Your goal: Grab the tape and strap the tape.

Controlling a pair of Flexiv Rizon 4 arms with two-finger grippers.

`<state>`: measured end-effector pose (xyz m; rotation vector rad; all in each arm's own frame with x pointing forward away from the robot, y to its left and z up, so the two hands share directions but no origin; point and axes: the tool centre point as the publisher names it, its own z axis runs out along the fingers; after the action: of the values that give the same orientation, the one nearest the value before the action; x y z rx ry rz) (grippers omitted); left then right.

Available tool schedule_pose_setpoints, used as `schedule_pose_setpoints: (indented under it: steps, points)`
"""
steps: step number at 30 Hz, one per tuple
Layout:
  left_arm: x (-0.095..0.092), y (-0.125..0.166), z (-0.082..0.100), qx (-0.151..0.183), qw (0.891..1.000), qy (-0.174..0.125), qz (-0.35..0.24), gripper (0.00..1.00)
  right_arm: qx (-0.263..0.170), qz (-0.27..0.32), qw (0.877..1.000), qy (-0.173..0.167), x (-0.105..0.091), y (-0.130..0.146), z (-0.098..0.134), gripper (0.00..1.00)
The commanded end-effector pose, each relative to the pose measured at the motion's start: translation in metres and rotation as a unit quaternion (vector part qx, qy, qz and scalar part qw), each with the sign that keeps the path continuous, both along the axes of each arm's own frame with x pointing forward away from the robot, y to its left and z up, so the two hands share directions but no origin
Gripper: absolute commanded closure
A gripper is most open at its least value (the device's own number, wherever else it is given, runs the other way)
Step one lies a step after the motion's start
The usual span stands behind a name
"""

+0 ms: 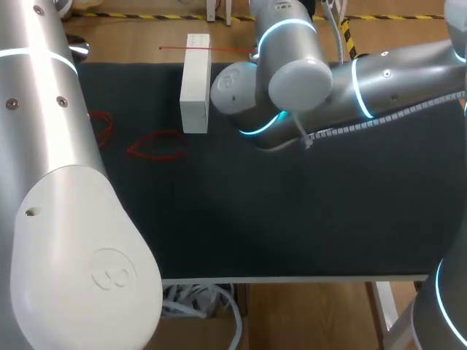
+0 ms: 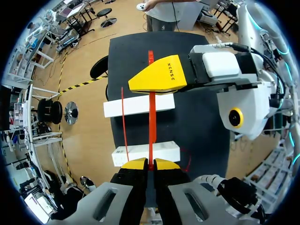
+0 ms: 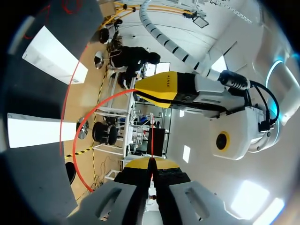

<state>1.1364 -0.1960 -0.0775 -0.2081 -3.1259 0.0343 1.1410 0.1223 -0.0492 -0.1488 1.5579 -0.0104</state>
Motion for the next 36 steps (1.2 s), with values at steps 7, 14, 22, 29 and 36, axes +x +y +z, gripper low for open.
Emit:
schedule_pose_setpoints:
  steps: [7,14,22,29,36]
  points:
    - [0.001,-0.001,0.002,0.003,1.0,0.002,0.0,1.0,-0.008,-0.003,1.0,0.006,0.005,0.006,0.003,1.0]
    - [0.001,-0.001,0.002,0.003,1.0,0.002,0.0,1.0,-0.013,0.002,1.0,0.01,0.007,0.013,0.001,1.0]
    - [0.001,-0.001,0.002,0.003,1.0,0.002,0.0,1.0,-0.014,0.01,1.0,0.016,0.008,0.022,-0.001,1.0]
    - [0.001,-0.001,0.002,0.003,1.0,0.002,0.0,1.0,-0.016,0.017,1.0,0.018,0.007,0.029,-0.003,1.0]
    - [0.001,-0.001,0.002,0.003,1.0,0.002,0.0,1.0,-0.015,0.024,0.999,0.022,0.006,0.036,-0.005,1.0]
